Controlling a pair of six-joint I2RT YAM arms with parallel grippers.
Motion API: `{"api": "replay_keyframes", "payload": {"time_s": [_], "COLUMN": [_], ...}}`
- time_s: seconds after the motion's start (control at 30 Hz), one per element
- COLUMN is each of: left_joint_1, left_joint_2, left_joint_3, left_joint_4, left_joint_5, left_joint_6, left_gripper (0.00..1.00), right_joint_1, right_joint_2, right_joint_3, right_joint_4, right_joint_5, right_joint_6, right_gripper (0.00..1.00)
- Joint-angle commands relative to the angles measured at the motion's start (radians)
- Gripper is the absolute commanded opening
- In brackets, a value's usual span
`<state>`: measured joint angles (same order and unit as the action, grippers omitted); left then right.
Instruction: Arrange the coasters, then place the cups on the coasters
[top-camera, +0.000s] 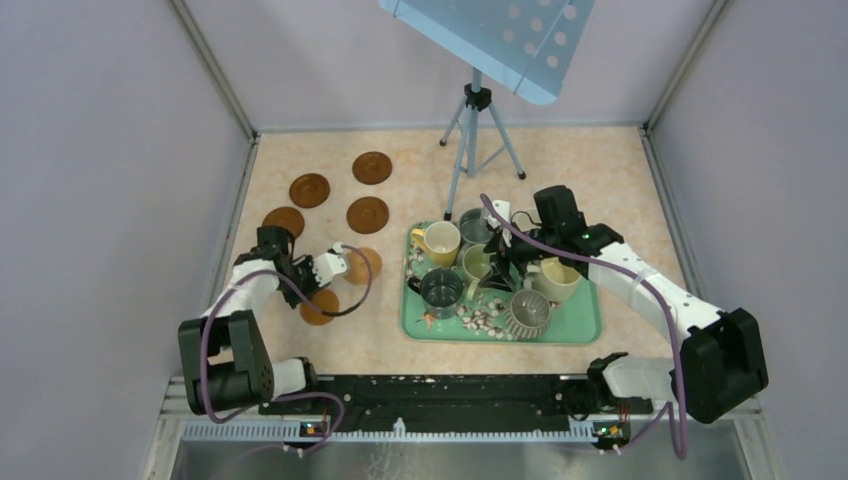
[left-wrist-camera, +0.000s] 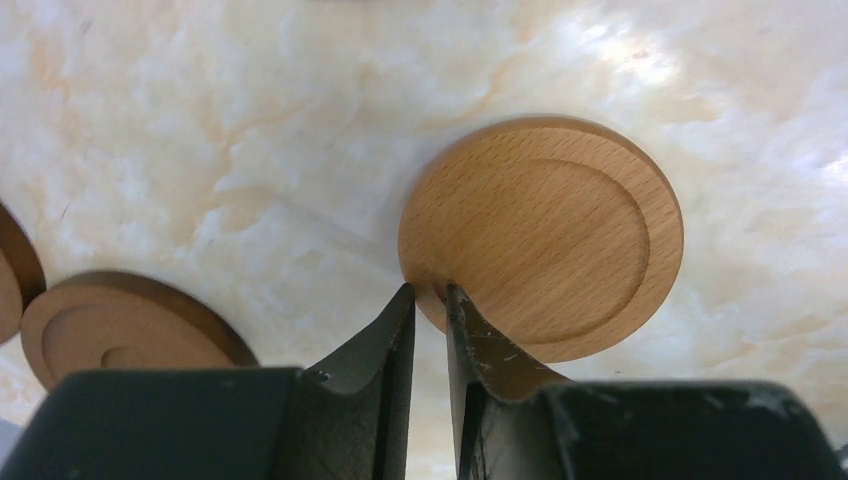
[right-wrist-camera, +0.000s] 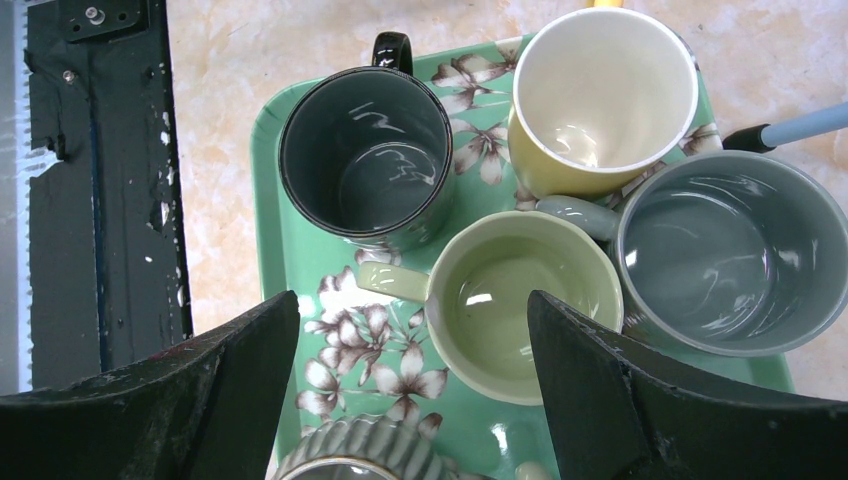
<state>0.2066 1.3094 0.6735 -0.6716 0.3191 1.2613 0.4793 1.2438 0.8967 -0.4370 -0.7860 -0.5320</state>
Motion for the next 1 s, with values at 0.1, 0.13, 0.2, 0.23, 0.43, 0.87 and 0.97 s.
{"api": "replay_keyframes", "payload": {"time_s": [0.1,0.13,0.2,0.23,0.43,0.87,0.97], "left_joint_1": [-0.233,-0.274,-0.345,-0.375,-0.45,-0.465,-0.408], "left_joint_2": [-0.036,-0.038,-0.038,-0.034,-0.028,-0.031,-0.035], "left_joint_3": [-0.08,-0.079,-0.075,-0.074,-0.069,0.183,0.31], "left_joint_4": [-0.133,-0.131,-0.13,-0.129,-0.117,-0.27,-0.275], "left_joint_5": [0.014,0.02,0.028,0.029,0.02,0.133,0.154], "left_joint_6": [-0.122,-0.148,-0.191,-0.209,-0.268,-0.384,-0.417], "left_gripper": [0.25,0.25,0.25,0.25,0.25,0.35,0.38], "right_joint_1": [0.001,0.001,0.001,0.001,0.001,0.001,0.001], "right_joint_2": [-0.029,-0.031,-0.033,-0.034,-0.04,-0.033,-0.034], "right_joint_3": [0.007,0.006,0.006,0.005,0.003,0.005,0.005], "right_joint_4": [0.019,0.019,0.02,0.019,0.02,0.018,0.018], "right_joint_5": [-0.007,-0.007,-0.004,-0.004,-0.001,-0.008,-0.009], "right_joint_6": [-0.023,-0.023,-0.025,-0.025,-0.027,-0.025,-0.025], "right_gripper": [0.83,0.83,0.83,0.83,0.83,0.83,0.83]}}
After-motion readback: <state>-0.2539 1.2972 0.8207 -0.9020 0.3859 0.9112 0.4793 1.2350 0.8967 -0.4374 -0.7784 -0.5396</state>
